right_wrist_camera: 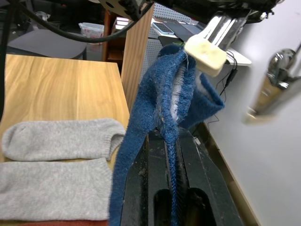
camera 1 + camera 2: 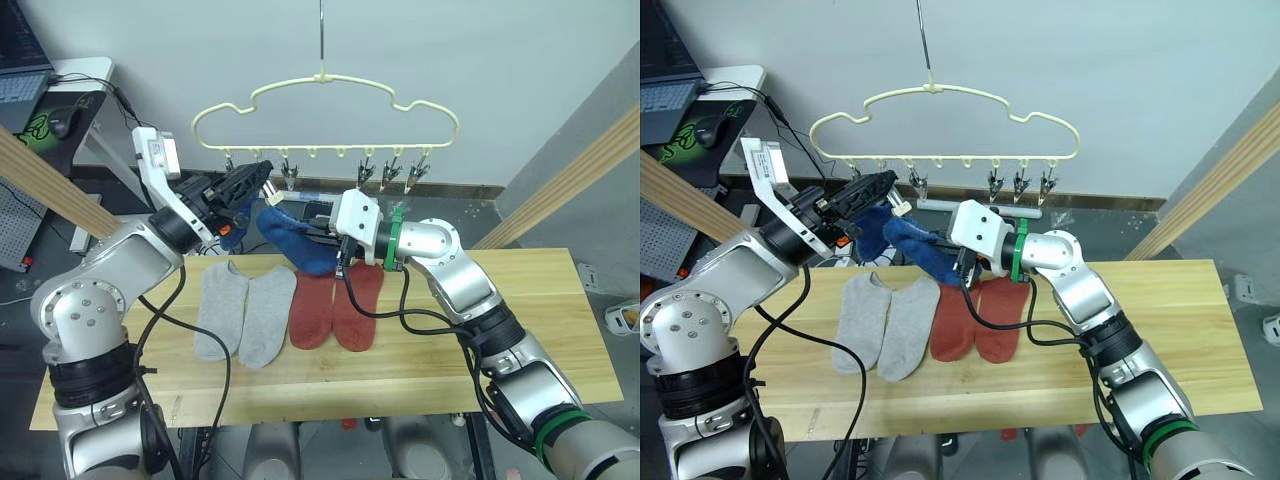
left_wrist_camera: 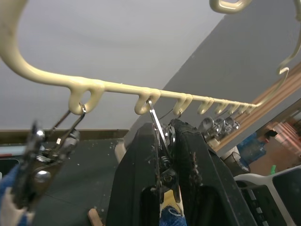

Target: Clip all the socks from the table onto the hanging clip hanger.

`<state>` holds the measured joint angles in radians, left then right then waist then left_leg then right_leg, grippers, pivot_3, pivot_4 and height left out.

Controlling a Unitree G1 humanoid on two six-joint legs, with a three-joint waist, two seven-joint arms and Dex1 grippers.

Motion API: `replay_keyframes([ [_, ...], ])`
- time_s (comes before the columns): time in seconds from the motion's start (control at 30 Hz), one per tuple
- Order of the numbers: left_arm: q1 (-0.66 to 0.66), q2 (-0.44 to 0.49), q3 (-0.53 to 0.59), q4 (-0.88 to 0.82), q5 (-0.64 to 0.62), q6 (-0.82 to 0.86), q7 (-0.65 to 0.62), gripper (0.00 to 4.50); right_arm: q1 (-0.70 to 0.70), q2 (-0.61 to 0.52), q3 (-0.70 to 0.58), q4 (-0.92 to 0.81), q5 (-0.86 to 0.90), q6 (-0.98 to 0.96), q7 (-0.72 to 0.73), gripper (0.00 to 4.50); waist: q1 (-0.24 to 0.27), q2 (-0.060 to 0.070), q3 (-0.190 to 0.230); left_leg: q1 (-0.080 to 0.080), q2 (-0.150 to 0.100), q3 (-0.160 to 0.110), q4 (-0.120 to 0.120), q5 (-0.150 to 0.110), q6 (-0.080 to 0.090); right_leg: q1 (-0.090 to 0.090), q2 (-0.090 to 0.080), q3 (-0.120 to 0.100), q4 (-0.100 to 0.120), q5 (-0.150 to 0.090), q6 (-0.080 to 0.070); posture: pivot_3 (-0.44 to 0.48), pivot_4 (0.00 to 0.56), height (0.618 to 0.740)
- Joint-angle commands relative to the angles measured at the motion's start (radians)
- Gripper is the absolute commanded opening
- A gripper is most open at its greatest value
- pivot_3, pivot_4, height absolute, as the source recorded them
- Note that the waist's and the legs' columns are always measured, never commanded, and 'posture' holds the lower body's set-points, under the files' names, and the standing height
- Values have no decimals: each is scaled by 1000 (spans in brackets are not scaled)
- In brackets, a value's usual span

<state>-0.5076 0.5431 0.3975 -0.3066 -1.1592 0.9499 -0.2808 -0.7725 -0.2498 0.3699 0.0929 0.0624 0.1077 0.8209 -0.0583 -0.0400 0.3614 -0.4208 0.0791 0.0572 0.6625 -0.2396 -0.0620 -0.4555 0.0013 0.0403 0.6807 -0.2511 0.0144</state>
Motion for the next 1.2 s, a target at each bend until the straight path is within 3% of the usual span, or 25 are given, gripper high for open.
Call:
replay_keyframes([
  [0.03, 23, 16, -1, -53, 3, -31, -25, 217, -23, 14, -29, -11, 5, -32, -5, 0, 0, 0, 0, 0, 0, 0, 0, 0, 0, 0, 0, 0, 0, 0, 0, -109, 332, 740],
  [0.43, 68, 19, -27, -78, 64, -83, -56, 217, -44, 43, -41, -25, 13, -35, 5, 0, 1, 0, 0, 0, 0, 0, 0, 0, 0, 0, -1, 0, 0, 0, 0, -105, 331, 740],
  [1.2, 83, 22, -31, -73, 63, -98, -50, 216, -68, 88, -47, 48, -34, -78, -58, 0, 1, 0, 0, 0, 0, 0, 0, 0, 0, 0, -2, 0, 0, 0, 0, -99, 324, 740],
])
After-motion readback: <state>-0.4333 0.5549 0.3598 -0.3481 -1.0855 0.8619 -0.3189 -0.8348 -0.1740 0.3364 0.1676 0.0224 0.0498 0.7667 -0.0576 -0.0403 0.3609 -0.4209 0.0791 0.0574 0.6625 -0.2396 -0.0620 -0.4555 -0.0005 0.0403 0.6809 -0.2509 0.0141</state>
